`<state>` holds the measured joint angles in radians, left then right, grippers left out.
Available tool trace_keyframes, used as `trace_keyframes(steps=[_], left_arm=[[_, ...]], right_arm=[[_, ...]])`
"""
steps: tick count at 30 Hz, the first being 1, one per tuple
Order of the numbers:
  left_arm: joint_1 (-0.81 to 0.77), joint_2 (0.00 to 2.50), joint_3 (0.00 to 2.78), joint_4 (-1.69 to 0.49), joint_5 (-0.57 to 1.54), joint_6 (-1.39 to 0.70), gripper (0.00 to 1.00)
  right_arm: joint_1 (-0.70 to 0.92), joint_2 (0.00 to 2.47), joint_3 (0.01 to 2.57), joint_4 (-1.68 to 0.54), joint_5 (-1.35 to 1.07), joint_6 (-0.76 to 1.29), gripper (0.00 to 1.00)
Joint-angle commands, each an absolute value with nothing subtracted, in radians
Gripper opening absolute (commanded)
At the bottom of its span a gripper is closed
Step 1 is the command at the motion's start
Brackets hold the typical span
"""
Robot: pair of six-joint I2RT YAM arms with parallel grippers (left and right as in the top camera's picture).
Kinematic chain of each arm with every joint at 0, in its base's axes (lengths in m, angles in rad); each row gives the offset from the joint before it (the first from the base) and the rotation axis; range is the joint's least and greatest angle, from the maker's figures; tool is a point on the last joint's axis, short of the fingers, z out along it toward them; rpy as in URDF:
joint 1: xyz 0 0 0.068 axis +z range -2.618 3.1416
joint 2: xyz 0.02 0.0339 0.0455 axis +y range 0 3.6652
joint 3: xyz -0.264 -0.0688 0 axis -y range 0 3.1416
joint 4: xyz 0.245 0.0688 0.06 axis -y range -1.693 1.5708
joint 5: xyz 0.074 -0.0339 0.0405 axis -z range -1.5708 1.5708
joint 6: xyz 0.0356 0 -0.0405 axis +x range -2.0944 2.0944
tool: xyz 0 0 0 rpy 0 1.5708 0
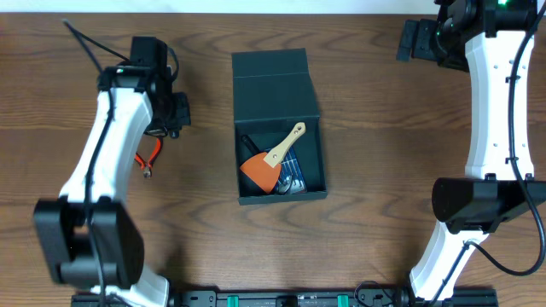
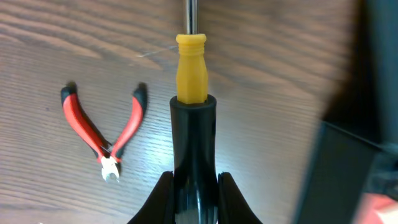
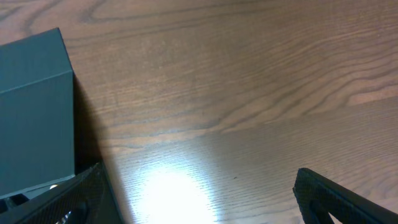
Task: Pack container
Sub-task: 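Lift the screwdriver with the left gripper and carry it over the box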
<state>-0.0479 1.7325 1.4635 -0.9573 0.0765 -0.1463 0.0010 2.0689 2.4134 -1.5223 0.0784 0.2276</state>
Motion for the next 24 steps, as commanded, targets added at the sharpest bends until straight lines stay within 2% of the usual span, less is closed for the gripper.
trace_keyframes(steps=[1,14,24], left_arm=[[-0.070,1.641,1.474,-0.971,0.209,-0.155,0.06],[-0.268,1.521,1.474,-1.153,0.259,-0.155,0.06],[-0.425,1.545,1.474,-1.153,0.258,-0.155,0.06]], right_arm=[[0.001,2.059,2.424,-1.523,0.078,0.239,0.99],[0.001,2.059,2.424,-1.523,0.078,0.239,0.99],[0.001,2.059,2.424,-1.523,0.078,0.239,0.99]])
